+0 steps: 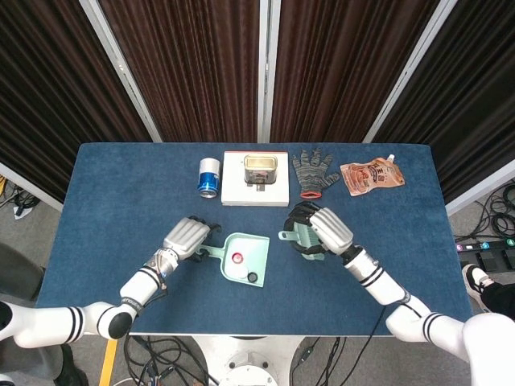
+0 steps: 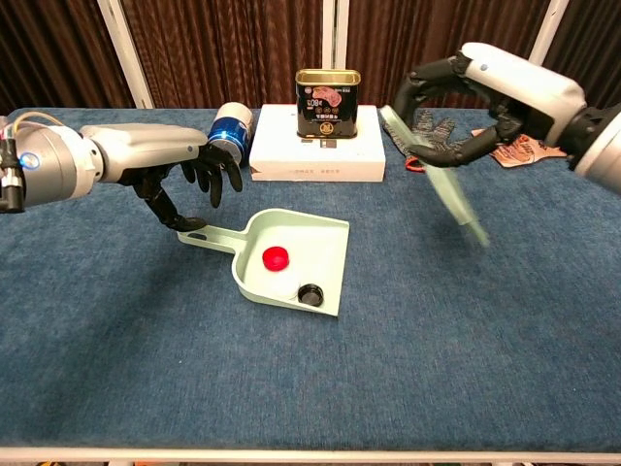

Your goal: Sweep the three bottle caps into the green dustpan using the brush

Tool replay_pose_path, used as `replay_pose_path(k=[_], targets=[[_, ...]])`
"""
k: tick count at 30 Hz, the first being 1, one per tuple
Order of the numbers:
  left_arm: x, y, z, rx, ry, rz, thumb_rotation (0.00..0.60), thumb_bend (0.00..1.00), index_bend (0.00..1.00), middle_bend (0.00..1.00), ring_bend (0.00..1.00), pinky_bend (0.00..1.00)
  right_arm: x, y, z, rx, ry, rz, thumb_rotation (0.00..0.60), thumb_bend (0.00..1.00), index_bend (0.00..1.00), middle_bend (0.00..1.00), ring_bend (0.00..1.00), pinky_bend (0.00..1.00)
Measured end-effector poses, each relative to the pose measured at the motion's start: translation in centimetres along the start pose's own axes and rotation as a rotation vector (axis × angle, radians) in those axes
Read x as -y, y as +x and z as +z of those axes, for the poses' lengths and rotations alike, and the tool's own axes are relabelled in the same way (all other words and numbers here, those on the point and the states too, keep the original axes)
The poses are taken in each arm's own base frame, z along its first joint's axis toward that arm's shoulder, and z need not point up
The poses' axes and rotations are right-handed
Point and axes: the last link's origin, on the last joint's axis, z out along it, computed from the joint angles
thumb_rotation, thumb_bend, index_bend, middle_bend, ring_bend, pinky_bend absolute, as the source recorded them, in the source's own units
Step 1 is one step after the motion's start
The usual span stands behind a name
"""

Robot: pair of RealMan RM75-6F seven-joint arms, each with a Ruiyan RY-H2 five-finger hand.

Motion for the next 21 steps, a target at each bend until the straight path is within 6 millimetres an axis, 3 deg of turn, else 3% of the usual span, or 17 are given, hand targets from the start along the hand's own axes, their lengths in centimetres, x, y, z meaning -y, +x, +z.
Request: replay_pose_path(k=[4, 9, 13, 15, 19, 21], targets=[[0.5, 0.7, -0.6, -0.04, 0.011, -0.02, 0.6, 0.31, 0.21, 0.34, 0.28, 0.26, -1.1, 1.0, -1.0, 0.09, -0.046, -0.145, 0.6, 0.73, 0.75, 0.65, 0.27, 0.18], [2.3, 1.8, -1.9, -0.132, 0.047, -0.024, 0.6, 0.31, 0.21, 0.34, 0.28, 0.24, -1.6, 0.4, -1.5, 0.233, -0.08, -0.302, 0.6, 0.71, 0.65, 0.57, 0.18, 0.12], [4.5, 2.5, -3.5, -0.231, 0.108, -0.018, 0.6, 0.3, 0.21, 0.34, 0.27, 0.23, -2.0, -0.6, -1.8, 0.334, -0.105, -0.404, 0.6, 0.64, 0.44, 0.45, 0.08, 0.06], [5.6, 2.7, -4.5, -0.266, 0.138, -0.027, 0.6, 0.3, 0.21, 0.34, 0.26, 0.23, -2.2, -1.2, -2.0, 0.385, -0.126, -0.443, 0.6, 0.56, 0.35, 0.41, 0.05, 0.05], [8.1, 2.9, -6.4, -0.298, 0.19, -0.044, 0.6, 0.3, 0.21, 0.34, 0.26, 0.23, -2.4, -2.0, -2.3, 0.432, -0.173, -0.445, 0.6, 0.27, 0.07, 0.28, 0.0, 0.0], [9.3, 2.9, -7.3, -0.317, 0.221, -0.046, 0.6, 0.28, 0.21, 0.34, 0.26, 0.23, -2.5, -2.1, -2.3, 0.429, -0.197, -0.438, 0.6, 0.17, 0.01, 0.23, 0.0, 0.0]])
